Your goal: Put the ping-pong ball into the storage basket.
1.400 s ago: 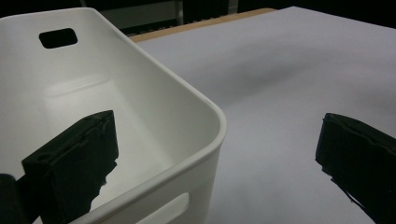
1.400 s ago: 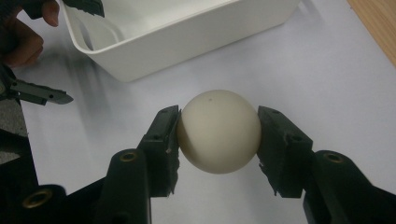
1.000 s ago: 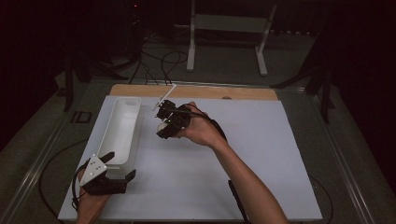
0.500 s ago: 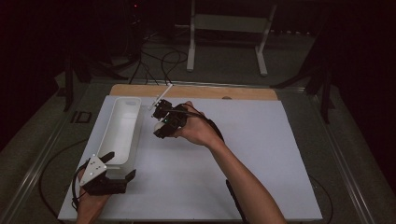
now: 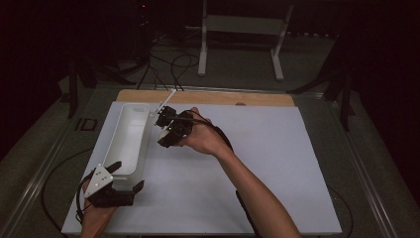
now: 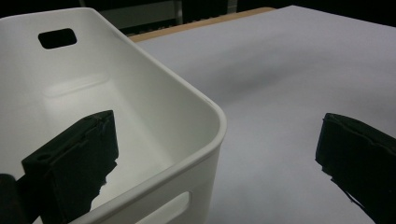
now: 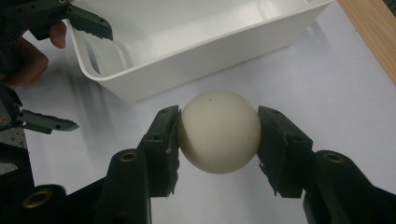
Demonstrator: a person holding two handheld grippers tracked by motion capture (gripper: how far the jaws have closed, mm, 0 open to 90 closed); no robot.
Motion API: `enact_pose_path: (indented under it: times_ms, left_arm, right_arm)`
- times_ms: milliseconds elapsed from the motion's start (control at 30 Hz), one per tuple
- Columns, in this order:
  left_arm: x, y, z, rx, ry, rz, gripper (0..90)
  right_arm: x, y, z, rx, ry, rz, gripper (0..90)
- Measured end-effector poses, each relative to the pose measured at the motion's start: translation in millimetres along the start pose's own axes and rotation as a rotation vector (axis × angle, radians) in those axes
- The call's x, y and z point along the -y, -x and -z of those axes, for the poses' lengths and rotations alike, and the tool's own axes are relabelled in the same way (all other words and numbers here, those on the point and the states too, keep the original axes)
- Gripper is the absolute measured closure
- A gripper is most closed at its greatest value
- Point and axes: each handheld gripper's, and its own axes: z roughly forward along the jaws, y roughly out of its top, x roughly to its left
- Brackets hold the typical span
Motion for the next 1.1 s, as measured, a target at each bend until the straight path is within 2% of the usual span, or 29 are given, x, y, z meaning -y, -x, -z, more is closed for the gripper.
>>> enact_pose_path:
  times_ms: [567, 1100]
  left_arm:
    - [0.1, -0.1, 0.1, -0.001, 0.000, -0.004, 0.0]
    - [0.1, 0.0, 0.1, -0.001, 0.000, -0.003, 0.0]
  right_arm:
    - [-11.5, -8.9, -5.7, -0.009, 0.013, 0.023, 50.4]
    - [-18.0, -12.8, -10.3, -0.010, 0.017, 0.024, 50.4]
